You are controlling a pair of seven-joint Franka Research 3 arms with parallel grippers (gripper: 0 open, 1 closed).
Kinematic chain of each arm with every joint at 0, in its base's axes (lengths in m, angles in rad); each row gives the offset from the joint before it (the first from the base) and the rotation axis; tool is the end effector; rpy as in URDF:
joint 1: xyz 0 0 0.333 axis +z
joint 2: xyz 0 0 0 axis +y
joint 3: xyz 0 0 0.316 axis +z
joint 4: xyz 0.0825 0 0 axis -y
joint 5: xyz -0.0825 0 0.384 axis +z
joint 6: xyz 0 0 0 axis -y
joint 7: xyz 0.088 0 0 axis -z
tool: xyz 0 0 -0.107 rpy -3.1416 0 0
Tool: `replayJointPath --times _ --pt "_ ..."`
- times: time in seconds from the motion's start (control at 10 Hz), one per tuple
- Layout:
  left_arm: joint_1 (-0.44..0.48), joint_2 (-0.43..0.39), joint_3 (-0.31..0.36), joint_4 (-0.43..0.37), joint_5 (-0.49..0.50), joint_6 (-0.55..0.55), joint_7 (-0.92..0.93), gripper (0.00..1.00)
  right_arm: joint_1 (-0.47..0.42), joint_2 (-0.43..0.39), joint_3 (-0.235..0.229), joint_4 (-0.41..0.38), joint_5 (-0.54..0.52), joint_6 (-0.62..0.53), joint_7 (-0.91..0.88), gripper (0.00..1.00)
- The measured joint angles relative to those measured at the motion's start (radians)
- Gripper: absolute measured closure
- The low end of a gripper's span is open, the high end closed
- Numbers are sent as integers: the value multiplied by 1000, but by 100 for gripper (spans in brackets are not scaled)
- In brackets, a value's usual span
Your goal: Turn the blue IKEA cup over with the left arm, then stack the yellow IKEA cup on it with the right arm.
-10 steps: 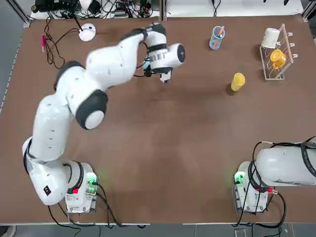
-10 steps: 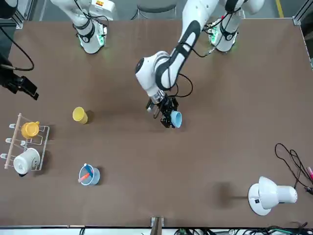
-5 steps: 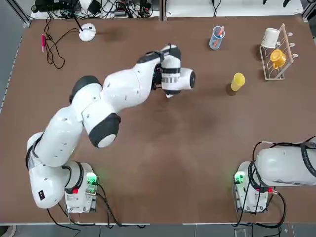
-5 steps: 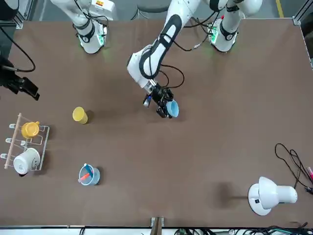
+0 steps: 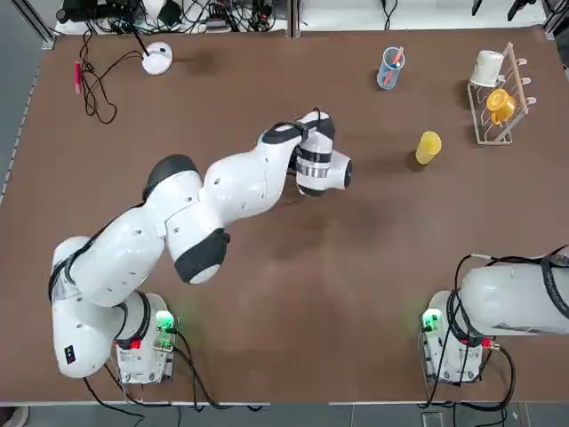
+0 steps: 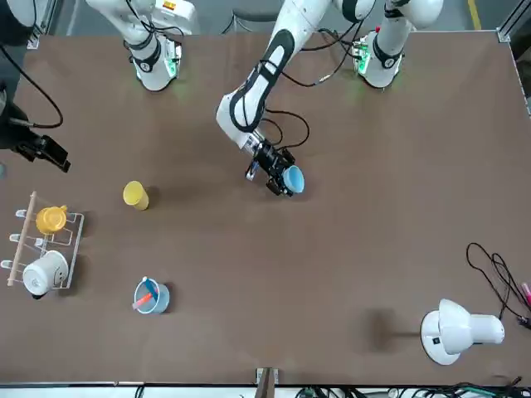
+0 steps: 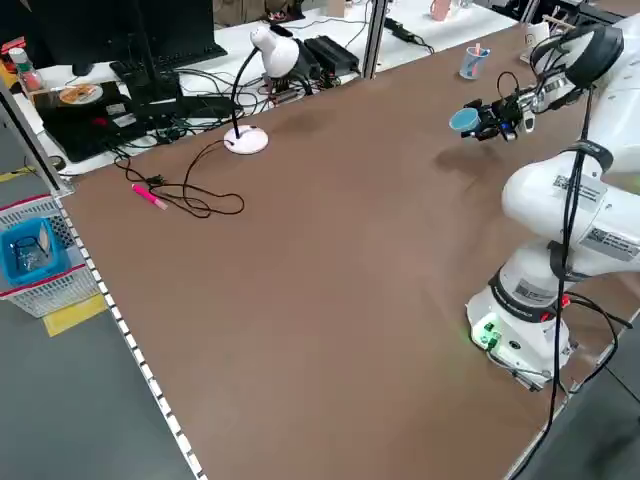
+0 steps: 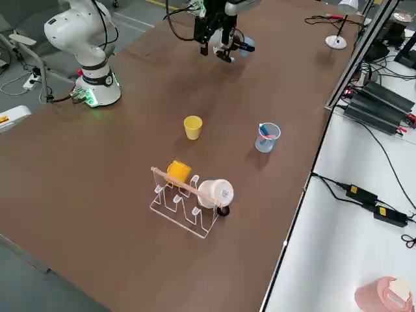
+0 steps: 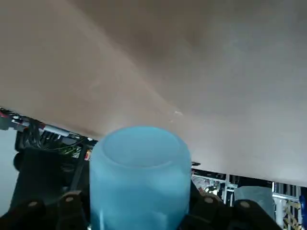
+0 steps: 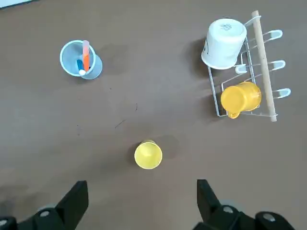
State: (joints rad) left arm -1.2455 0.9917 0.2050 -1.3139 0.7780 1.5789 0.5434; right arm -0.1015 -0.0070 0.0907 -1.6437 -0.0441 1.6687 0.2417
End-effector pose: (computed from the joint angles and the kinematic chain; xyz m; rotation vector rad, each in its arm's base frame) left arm 0.3809 -0.5581 0.1470 -1.1516 1.6673 0.4748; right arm 0.5602 -0.0102 0.6026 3.0765 -0.3848 0.0572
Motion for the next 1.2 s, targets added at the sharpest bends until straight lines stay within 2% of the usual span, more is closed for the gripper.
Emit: replayJointPath --times 0.2,0.4,0.8,1.0,1.2 --pt "-21 46 37 36 16 -6 0 33 -7 0 0 -61 4 58 -3 0" --pt "-28 73 41 48 18 -7 0 33 -20 -10 -1 -123 5 104 -21 0" --pt "-44 112 44 83 18 -7 0 25 -21 -19 -1 -153 7 132 -29 0" --pt "-45 114 45 83 18 -7 0 20 -22 -43 -2 -255 7 246 -30 0" --pt "-45 115 45 83 18 -3 0 15 -22 -96 -2 -405 7 360 -52 0"
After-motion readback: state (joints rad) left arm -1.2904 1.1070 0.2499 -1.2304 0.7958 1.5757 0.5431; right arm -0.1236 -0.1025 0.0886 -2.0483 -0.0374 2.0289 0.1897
